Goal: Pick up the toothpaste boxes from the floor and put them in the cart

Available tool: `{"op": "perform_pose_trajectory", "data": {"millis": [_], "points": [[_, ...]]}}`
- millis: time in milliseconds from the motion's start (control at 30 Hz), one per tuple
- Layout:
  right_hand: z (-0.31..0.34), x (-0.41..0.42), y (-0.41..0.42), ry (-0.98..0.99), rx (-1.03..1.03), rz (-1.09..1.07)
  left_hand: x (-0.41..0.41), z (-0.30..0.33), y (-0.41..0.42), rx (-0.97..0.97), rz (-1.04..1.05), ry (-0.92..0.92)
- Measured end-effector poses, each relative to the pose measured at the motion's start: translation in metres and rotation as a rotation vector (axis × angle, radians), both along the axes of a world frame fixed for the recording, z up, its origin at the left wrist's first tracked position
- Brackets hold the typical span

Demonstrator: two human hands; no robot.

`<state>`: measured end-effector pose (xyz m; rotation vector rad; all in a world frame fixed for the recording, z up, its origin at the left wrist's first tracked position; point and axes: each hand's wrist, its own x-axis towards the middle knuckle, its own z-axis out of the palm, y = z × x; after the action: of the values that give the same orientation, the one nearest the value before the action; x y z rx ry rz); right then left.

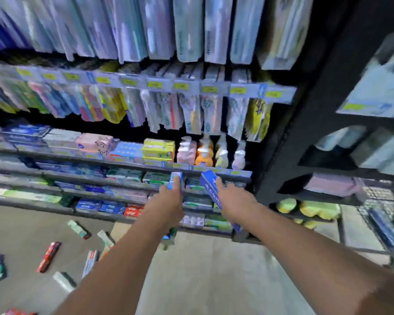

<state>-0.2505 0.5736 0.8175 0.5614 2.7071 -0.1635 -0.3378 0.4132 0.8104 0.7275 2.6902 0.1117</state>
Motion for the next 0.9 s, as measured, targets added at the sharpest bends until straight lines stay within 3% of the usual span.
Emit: {"op": "perform_pose_trajectory", "data": {"millis": [300,900], "points": [[0.025,0.143,0.118,0.102,0.063,-0.386,0.084,0.031,0.160,0.022,-0.405,0.030],[0.043,0.518,0.331,0.185,0.111,-0.929,0.409,0.050,0.455,0.007,-0.916,0.098]]}}
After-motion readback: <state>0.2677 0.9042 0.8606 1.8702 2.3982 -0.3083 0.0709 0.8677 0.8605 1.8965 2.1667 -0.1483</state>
